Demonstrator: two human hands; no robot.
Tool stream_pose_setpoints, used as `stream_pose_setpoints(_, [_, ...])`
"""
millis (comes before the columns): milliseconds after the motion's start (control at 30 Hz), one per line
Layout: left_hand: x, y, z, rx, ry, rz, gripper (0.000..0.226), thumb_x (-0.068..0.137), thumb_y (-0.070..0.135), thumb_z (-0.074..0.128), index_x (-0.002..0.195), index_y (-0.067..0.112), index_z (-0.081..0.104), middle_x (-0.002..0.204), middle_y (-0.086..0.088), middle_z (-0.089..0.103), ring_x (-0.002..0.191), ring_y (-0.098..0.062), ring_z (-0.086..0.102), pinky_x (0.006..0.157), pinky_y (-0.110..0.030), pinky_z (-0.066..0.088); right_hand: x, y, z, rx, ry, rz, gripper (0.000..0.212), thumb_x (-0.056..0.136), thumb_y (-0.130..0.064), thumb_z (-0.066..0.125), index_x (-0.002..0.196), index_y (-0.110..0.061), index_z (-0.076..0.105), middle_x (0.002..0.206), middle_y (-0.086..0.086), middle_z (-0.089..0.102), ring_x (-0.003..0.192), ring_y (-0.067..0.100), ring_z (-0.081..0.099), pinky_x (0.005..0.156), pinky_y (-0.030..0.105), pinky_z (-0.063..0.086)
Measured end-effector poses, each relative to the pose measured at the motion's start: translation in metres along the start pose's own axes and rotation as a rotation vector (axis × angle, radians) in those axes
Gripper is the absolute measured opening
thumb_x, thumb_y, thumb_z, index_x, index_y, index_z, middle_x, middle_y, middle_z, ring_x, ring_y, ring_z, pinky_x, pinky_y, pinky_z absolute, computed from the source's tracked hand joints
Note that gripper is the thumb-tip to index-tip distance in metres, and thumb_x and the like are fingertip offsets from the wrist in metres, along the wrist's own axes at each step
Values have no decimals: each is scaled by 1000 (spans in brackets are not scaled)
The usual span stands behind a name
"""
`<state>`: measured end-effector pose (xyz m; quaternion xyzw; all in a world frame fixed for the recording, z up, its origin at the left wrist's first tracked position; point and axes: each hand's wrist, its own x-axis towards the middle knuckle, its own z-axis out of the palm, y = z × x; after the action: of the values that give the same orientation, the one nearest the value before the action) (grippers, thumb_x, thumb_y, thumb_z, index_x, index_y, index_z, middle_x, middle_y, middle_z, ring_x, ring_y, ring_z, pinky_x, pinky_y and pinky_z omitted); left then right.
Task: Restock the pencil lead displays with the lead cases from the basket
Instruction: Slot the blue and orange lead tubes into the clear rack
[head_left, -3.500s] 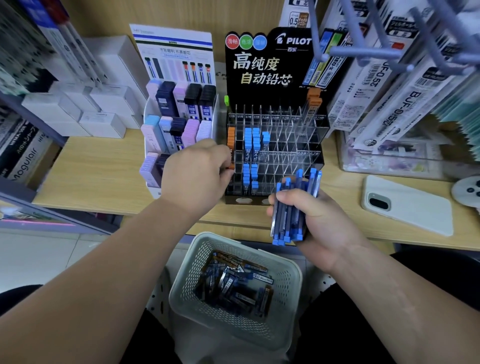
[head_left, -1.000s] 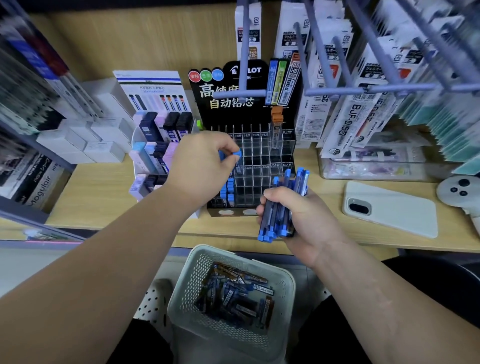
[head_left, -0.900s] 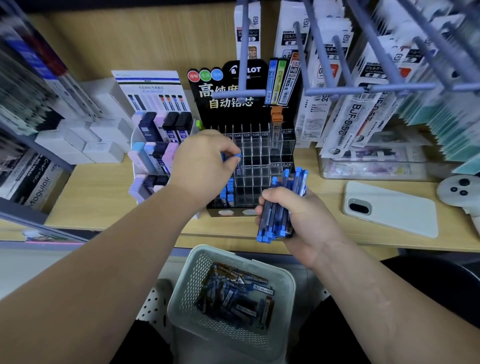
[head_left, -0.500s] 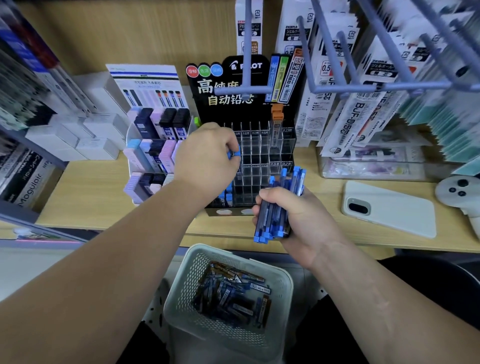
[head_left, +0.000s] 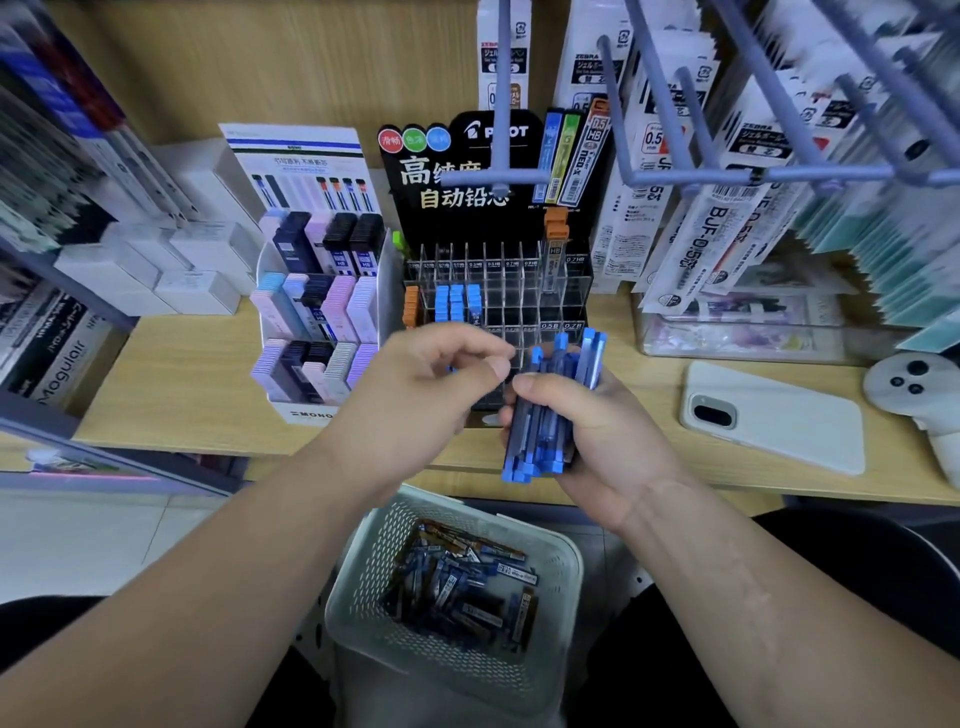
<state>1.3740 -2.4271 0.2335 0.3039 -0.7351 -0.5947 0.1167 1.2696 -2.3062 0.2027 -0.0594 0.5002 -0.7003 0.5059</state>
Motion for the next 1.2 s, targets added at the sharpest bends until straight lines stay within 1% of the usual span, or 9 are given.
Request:
stream_pose_setpoints(167, [-14, -8, 8, -82, -46, -113, 10, 90, 13, 71, 99, 13, 69, 72, -3, 69, 59, -20, 62, 51, -27, 48, 4, 0, -4, 54, 217, -78, 28, 84, -5, 75, 108, -12, 62, 85, 9, 71, 76, 23, 72, 70, 41, 60])
stream_pose_setpoints(300, [-16, -5, 15, -84, -55, -158, 21, 86, -3, 70, 104, 8, 67, 74, -8, 73, 63, -21, 69, 55, -27, 53, 4, 0, -4, 58, 265, -82, 46, 84, -7, 76, 125, -1, 57, 98, 17, 69, 81, 27, 71, 71, 41, 60])
stream_pose_setpoints(467, [-17, -5, 18, -94, -50, -220, 21, 86, 0, 72, 103, 11, 67, 79, -7, 76, 71, -21, 74, 65, -31, 60, 2, 0, -5, 82, 270, -85, 50, 86, -4, 72, 131, 5, 53, 96, 18, 72, 82, 27, 73, 69, 39, 62])
stream_pose_setpoints(667, [-18, -7, 22, -82, 1, -175, 19, 87, -5, 65, 89, 13, 72, 72, -5, 75, 69, -21, 74, 64, -30, 59, 3, 0, -7, 38, 293, -96, 28, 87, 1, 68, 113, -6, 61, 90, 15, 75, 83, 30, 74, 83, 53, 59])
stream_pose_setpoints(767, [-18, -6, 23, -71, 44, -144, 25, 87, -5, 63, 82, 18, 72, 65, -1, 71, 63, -18, 72, 60, -26, 57, 6, 1, -8, 28, 332, -111, 28, 83, 2, 70, 105, -14, 63, 88, 10, 73, 81, 29, 72, 86, 53, 57])
stream_pose_setpoints(900, [-17, -8, 23, -60, 105, -119, 25, 89, -3, 60, 86, 19, 73, 66, -3, 69, 59, -11, 68, 58, -21, 54, 7, 2, -8, -7, 340, -116, 29, 83, 0, 71, 108, -13, 62, 85, 10, 71, 74, 25, 70, 87, 53, 56])
stream_pose_setpoints(967, [-16, -10, 25, -58, 139, -118, 25, 90, -3, 57, 91, 17, 73, 70, -7, 70, 59, -10, 68, 58, -19, 53, 7, 3, -8, -27, 344, -114, 28, 84, 1, 70, 107, -11, 60, 83, 12, 72, 70, 25, 71, 82, 53, 57])
stream_pose_setpoints(1067, [-14, -11, 26, -86, 198, -102, 23, 91, -3, 56, 99, 11, 73, 72, -8, 71, 62, -13, 70, 59, -19, 53, 6, 3, -9, -39, 340, -110, 25, 84, 3, 67, 104, -10, 58, 80, 15, 73, 69, 25, 72, 65, 41, 57])
stream_pose_setpoints(1200, [-9, -4, 29, -151, 299, -50, 20, 86, -7, 62, 93, 10, 71, 77, -12, 70, 66, -19, 73, 60, -21, 55, 5, 1, -14, -36, 350, -110, 25, 84, 3, 66, 106, -8, 59, 82, 18, 72, 72, 28, 71, 64, 40, 56])
